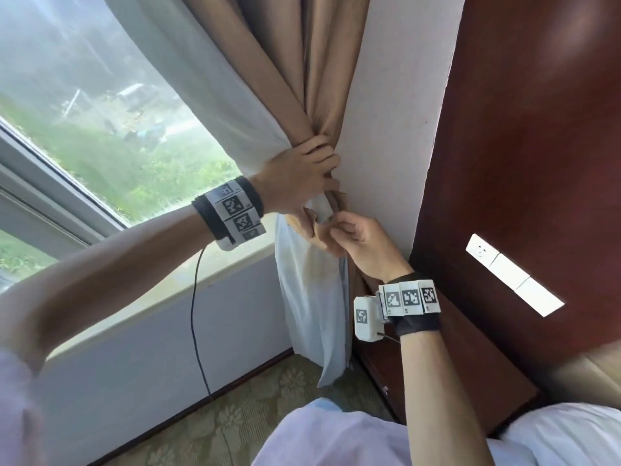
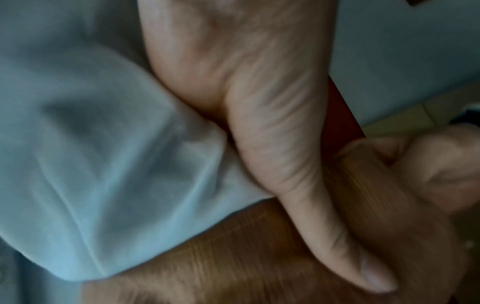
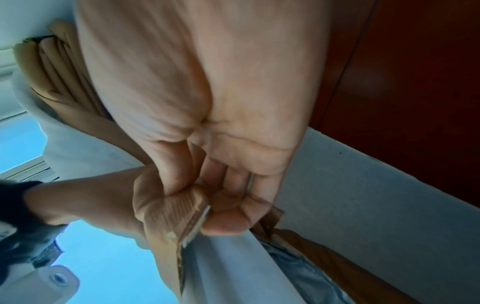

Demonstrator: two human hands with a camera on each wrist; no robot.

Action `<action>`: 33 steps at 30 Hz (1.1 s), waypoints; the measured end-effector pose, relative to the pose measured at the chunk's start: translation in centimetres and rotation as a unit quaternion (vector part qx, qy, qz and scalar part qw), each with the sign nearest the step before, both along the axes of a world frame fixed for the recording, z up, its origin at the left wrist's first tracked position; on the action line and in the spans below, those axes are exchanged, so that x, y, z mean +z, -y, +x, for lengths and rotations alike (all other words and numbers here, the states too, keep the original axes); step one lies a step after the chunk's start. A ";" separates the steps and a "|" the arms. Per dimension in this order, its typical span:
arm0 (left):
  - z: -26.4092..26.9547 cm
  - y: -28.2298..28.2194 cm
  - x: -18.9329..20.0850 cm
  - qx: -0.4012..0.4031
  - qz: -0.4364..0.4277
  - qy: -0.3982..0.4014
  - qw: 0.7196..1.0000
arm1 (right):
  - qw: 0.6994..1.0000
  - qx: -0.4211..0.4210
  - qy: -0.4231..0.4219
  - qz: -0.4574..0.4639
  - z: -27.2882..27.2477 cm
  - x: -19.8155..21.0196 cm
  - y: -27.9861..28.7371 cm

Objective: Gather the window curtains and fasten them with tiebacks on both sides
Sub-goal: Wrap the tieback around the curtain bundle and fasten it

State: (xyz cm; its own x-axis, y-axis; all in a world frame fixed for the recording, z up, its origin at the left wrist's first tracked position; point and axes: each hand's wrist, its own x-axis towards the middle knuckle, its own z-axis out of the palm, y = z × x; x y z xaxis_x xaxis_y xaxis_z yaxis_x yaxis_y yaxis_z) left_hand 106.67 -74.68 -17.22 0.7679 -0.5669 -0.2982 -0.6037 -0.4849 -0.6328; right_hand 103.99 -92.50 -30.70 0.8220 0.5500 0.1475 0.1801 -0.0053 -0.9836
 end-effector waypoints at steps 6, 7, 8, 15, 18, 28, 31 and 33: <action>0.5 1.0 0.6 -0.028 0.004 -0.053 0.998 | 0.996 -0.086 0.008 0.005 1.0 0.4 2.6; 0.4 0.9 0.5 -0.034 0.013 -0.041 0.998 | 0.994 -0.103 0.025 0.010 1.0 0.8 3.4; 0.1 0.8 0.4 -0.048 0.022 -0.023 0.998 | 0.992 -0.120 0.042 0.019 1.1 1.2 4.4; -3.9 1.3 -1.8 -0.103 0.024 0.017 0.994 | 0.984 -0.159 0.056 0.059 1.8 1.5 8.1; -5.0 1.3 -2.6 -0.105 -0.003 0.019 0.994 | 0.977 -0.197 0.060 0.061 1.8 0.5 5.4; -5.4 -0.8 -3.4 -0.024 -0.049 0.043 0.998 | 0.977 -0.190 -0.050 0.081 0.8 -4.6 -3.1; -4.5 0.1 -4.5 0.040 -0.029 0.082 0.995 | 0.980 -0.181 -0.053 0.064 1.1 -4.7 -3.1; -3.5 0.5 -5.3 0.048 -0.038 0.091 0.994 | 0.981 -0.172 -0.068 0.060 1.7 -4.4 -2.9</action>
